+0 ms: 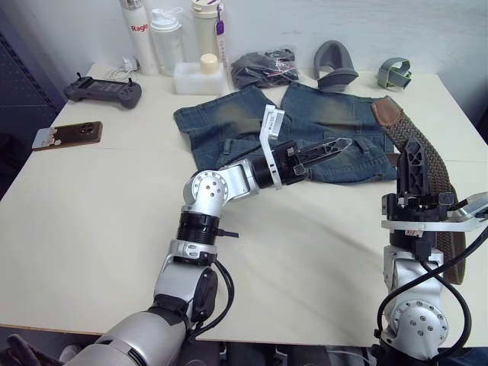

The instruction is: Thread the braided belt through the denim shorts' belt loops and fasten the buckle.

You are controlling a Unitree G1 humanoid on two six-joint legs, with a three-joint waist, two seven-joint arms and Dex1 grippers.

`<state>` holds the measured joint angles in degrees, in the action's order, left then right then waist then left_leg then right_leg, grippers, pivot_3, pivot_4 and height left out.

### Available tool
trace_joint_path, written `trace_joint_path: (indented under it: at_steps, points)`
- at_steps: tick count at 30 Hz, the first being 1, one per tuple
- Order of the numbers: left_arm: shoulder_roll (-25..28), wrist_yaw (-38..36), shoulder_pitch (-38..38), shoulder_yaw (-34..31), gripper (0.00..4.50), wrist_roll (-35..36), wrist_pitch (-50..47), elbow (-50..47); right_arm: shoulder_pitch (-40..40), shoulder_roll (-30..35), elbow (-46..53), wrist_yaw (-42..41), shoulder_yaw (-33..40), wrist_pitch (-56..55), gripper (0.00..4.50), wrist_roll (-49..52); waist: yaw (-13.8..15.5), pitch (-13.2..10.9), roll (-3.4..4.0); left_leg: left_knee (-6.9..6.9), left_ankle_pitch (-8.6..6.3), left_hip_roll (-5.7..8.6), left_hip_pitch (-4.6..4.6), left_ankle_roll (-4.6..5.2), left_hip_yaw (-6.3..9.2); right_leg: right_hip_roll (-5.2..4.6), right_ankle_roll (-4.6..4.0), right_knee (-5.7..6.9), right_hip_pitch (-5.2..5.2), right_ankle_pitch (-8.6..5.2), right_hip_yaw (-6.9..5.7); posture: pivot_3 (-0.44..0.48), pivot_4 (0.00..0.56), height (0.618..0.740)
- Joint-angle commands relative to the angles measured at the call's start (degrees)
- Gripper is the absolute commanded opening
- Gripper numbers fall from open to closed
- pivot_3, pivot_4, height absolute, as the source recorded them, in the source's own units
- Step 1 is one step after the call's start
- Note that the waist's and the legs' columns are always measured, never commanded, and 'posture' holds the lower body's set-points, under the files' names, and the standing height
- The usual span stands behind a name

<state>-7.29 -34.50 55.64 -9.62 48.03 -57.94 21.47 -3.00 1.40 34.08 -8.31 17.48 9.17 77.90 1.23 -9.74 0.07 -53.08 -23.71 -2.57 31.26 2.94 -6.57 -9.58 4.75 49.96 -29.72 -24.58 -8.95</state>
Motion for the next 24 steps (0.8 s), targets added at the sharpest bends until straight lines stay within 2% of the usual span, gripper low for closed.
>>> trace_joint_path:
  at_steps: [1, 3, 4, 5, 7, 9, 11, 13, 16, 19, 21, 24]
  points:
    - [1.36, -1.6, 1.85, 0.55, 2.99, -0.9, 2.11, 0.19, 0.46, 2.49, 2.89, -0.25, 0.29, 1.09, 0.0, 1.36, -0.01, 0.0, 0.0, 0.0, 0.0, 0.0, 0.0, 0.0, 0.0, 0.01, 0.0, 0.0, 0.0, 0.0, 0.0, 0.0, 0.15, 0.648]
    - [3.21, -2.59, 2.45, 1.77, 3.91, -4.3, 6.51, 1.82, 2.49, 6.16, 4.03, -0.6, 0.94, 3.44, 0.0, 1.75, 0.08, 0.0, 0.0, -0.01, 0.0, 0.02, 0.0, 0.0, -0.02, 0.01, 0.0, 0.01, 0.0, 0.0, 0.0, 0.0, 0.15, 0.648]
    - [4.91, -3.7, 2.78, 4.56, 4.38, -8.77, 11.32, 3.42, 3.95, 8.51, 4.83, -0.46, 2.11, 4.49, 0.0, 2.78, 0.07, 0.0, 0.0, 0.0, 0.0, 0.07, 0.0, 0.0, -0.01, 0.01, 0.0, 0.02, 0.0, 0.0, -0.01, 0.0, 0.15, 0.648]
    - [6.1, -4.65, 3.03, 6.63, 4.45, -12.03, 14.89, 4.69, 4.99, 10.23, 5.37, -0.32, 2.91, 5.1, 0.0, 3.66, 0.11, 0.0, 0.0, -0.01, 0.0, 0.06, 0.01, 0.0, -0.01, 0.0, -0.01, 0.01, -0.02, 0.0, 0.0, 0.0, 0.15, 0.648]
    - [9.75, -4.86, 3.94, 16.25, 4.45, -26.28, 30.79, 10.68, 8.91, 17.53, 6.63, -0.38, 8.26, 7.36, 0.0, 5.83, 0.3, 0.0, 0.03, -0.02, -0.01, 0.07, 0.02, 0.01, -0.02, -0.03, -0.01, 0.01, -0.02, -0.01, -0.01, 0.0, 0.15, 0.648]
    - [11.07, -4.02, 5.21, 21.3, 4.45, -34.85, 42.63, 16.24, 13.12, 25.11, 7.31, -1.42, 12.66, 10.41, 0.0, 6.19, 0.43, 0.0, 0.04, -0.01, -0.04, 0.2, 0.02, 0.07, -0.05, -0.12, -0.02, 0.03, -0.03, -0.01, 0.0, 0.0, 0.15, 0.648]
    - [10.57, -2.52, 8.0, 23.87, 4.45, -40.68, 53.25, 22.99, 20.3, 34.36, 7.86, -4.02, 22.12, 14.79, 0.0, 7.81, 0.89, -0.02, 0.04, -0.02, -0.08, 0.26, 0.07, 0.15, -0.05, -0.41, -0.02, 0.03, -0.07, -0.01, -0.02, 0.0, 0.15, 0.648]
    - [9.3, -0.22, 10.79, 25.45, 4.45, -45.18, 61.24, 29.72, 24.96, 40.28, 7.55, -4.94, 30.79, 16.99, 0.0, 11.37, 1.47, -0.09, -0.06, -0.05, -0.09, 0.42, 0.35, 0.28, -0.02, -0.65, 0.01, 0.04, -0.27, 0.0, -0.08, 0.0, 0.15, 0.648]
    - [7.73, 2.56, 13.79, 27.91, 4.45, -51.22, 69.93, 37.63, 28.71, 44.81, 7.75, -4.61, 37.56, 19.28, 0.0, 12.83, 1.72, -0.13, -0.15, -0.07, -0.05, 0.45, 0.45, 0.39, -0.03, -0.76, 0.16, -0.03, -0.33, 0.08, -0.09, 0.0, 0.15, 0.648]
    - [6.55, 10.41, 17.21, 32.03, 4.45, -59.43, 76.13, 44.37, 30.94, 47.68, 9.33, -1.46, 42.79, 21.03, 0.0, 13.4, 1.82, -0.16, -0.18, -0.05, -0.07, 0.47, 0.44, 0.45, -0.02, -0.81, 0.18, -0.05, -0.31, 0.09, -0.09, 0.0, 0.15, 0.648]
    - [6.69, 16.29, 18.99, 36.06, 4.45, -65.94, 78.88, 47.47, 31.69, 48.72, 10.56, 0.92, 44.52, 21.65, 0.0, 13.29, 1.84, -0.18, -0.23, -0.03, -0.07, 0.47, 0.46, 0.46, 0.0, -0.83, 0.19, -0.06, -0.33, 0.1, -0.1, 0.0, 0.15, 0.648]
    - [6.25, 21.52, 20.4, 39.76, 4.45, -72.07, 80.75, 50.74, 32.29, 49.52, 12.35, 4.64, 46.19, 22.26, 0.0, 14.01, 1.81, -0.2, -0.26, -0.02, -0.06, 0.48, 0.47, 0.47, 0.0, -0.84, 0.22, -0.05, -0.37, 0.1, -0.08, 0.0, 0.15, 0.648]
